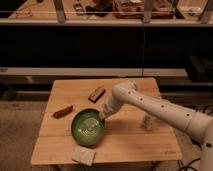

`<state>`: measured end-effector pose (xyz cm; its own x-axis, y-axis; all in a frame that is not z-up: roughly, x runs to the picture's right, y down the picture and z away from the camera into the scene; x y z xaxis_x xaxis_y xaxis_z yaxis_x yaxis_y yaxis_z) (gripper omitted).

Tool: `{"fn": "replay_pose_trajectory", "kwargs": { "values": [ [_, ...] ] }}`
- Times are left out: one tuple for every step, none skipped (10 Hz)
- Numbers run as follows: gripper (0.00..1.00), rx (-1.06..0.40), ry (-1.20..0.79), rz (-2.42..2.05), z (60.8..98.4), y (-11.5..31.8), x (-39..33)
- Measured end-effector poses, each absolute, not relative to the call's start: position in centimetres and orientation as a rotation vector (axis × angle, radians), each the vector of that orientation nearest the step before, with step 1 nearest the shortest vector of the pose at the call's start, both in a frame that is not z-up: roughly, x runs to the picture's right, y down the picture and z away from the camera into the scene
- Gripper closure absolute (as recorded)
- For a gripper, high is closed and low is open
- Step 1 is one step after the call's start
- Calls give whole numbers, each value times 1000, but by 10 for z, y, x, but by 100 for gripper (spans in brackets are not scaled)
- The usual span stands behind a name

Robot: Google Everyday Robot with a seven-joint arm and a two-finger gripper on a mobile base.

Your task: Drag the ceramic bowl in a circle

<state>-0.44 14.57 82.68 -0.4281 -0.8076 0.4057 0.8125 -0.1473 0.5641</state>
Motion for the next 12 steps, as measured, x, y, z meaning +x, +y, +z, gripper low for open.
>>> {"fn": "replay_pose_trajectory", "kwargs": {
  "values": [
    [100,-36,-886,-1804,834,143,-1],
    [100,-65,-881,-1804,842,139,0],
    [100,-78,-878,-1800,847,135,1],
    [100,-88,-872,-1790,853,130,3],
    [100,-89,-864,-1781,857,123,3],
    [100,-89,-853,-1775,860,116,5],
    [100,-91,-837,-1764,863,109,11],
    [100,-96,-824,-1754,864,106,17],
    [100,-105,-813,-1741,864,107,26],
    [100,-122,-800,-1718,864,113,41],
    [100,-142,-790,-1688,863,124,57],
    [100,-160,-778,-1652,860,138,73]
  ]
}}
